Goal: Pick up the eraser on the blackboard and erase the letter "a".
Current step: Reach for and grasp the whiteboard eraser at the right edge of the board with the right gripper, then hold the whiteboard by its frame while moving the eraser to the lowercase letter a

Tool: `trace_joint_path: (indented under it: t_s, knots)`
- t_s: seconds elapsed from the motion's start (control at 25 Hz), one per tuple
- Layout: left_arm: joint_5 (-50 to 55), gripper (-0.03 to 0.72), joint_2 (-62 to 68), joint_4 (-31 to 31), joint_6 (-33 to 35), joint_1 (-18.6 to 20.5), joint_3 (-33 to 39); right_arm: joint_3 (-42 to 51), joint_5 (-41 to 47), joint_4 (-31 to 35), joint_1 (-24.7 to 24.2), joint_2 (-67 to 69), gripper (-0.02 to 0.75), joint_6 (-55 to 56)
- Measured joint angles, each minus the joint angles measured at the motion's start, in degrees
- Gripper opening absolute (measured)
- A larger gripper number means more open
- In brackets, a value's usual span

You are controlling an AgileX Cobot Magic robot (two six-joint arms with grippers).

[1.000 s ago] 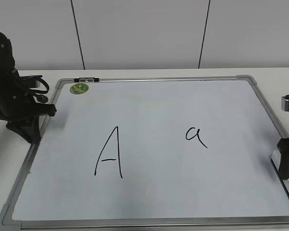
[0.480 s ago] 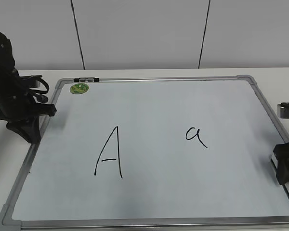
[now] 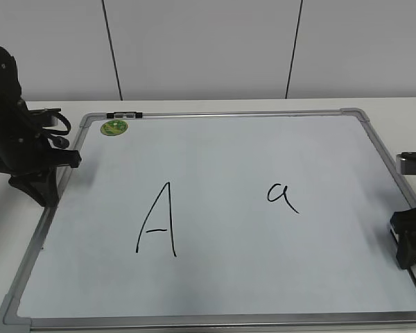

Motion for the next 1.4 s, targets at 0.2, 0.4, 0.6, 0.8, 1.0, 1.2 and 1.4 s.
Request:
trace_joint_path:
  t_s: [0.2,0.4,0.6,0.8,1.0,1.2,1.4]
  knots:
    - [0.0,0.041,0.0,0.0,0.0,0.0,0.0,0.0,-0.1,0.0,0.0,0.1,0.571,0.1]
    - [0.0,0.042,0.0,0.0,0.0,0.0,0.0,0.0,-0.2,-0.3,0.0,0.1,0.536,0.1]
    - [0.0,0.042,0.0,0.0,0.0,0.0,0.0,0.0,-0.2,-0.3,0.0,0.1,0.534,0.1]
    - [0.0,0.042,0.0,0.0,0.0,0.0,0.0,0.0,-0.4,-0.3,0.0,0.1,0.533,0.1]
    - [0.1,0.042,0.0,0.0,0.0,0.0,0.0,-1.6,1.6,1.7,0.0,0.5,0.533,0.2]
    - [0.1,0.042,0.0,0.0,0.0,0.0,-0.1,-7.9,10.2,3.3,0.0,0.5,0.533,1.7]
    - [0.1,0.044,0.0,0.0,0.0,0.0,-0.1,-14.9,15.3,5.1,2.4,1.4,0.533,2.2]
